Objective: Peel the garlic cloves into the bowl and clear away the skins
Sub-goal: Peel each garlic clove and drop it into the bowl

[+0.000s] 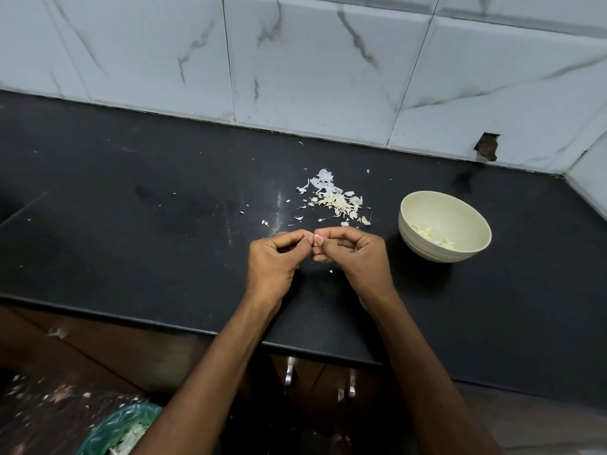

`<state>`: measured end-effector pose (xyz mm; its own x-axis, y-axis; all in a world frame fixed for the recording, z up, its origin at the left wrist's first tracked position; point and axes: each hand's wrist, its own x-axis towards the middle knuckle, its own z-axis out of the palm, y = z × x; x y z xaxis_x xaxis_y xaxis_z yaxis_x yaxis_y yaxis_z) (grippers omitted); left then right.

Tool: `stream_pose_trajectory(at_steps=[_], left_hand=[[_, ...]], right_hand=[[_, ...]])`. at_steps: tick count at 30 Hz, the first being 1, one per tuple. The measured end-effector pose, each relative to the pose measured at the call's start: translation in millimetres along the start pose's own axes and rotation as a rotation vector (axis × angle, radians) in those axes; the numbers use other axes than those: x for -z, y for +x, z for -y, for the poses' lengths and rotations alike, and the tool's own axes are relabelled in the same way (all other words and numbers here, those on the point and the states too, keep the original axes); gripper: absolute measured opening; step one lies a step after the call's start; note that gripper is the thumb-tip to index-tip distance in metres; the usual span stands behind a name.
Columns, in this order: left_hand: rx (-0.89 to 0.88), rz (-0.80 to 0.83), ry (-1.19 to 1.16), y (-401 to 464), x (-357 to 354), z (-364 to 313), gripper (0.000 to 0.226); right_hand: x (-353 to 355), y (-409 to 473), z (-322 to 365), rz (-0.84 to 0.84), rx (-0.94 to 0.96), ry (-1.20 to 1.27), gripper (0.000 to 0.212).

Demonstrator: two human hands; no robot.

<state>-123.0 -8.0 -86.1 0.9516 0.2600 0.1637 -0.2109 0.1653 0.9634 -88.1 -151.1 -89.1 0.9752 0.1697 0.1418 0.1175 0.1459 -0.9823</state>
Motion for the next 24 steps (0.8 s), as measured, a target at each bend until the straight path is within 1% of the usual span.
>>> stream_pose_trajectory(at_steps=[6,10,15,20,24], left_hand=[[0.059,-0.041,-0.023,1.4,-0.6,1.4,0.036],[0.073,-0.042,-0.019,2.5,0.9,2.8,0.031],[0.098,-0.028,-0.026,3.4,2.7,5.0,0.024],[0.128,-0.041,-0.027,4.1,2.1,6.5,0.019],[0.117,-0.044,-0.048,3.9,3.2,5.1,0.020]], right_hand=[[-0.4,0.9,-0.7,0.019,0.027,-0.041,0.017],[-1.0,0.9,0.4,0.007,-0.005,-0.023,0.020],[1.1,-0.3,1.5,0.016,-0.023,0.008,0.011],[-0.4,0.7,-0.1,-0.001,-0.019,-0.003,0.011],[-2.7,0.2,1.4,-0.039,-0.034,0.036,0.015]])
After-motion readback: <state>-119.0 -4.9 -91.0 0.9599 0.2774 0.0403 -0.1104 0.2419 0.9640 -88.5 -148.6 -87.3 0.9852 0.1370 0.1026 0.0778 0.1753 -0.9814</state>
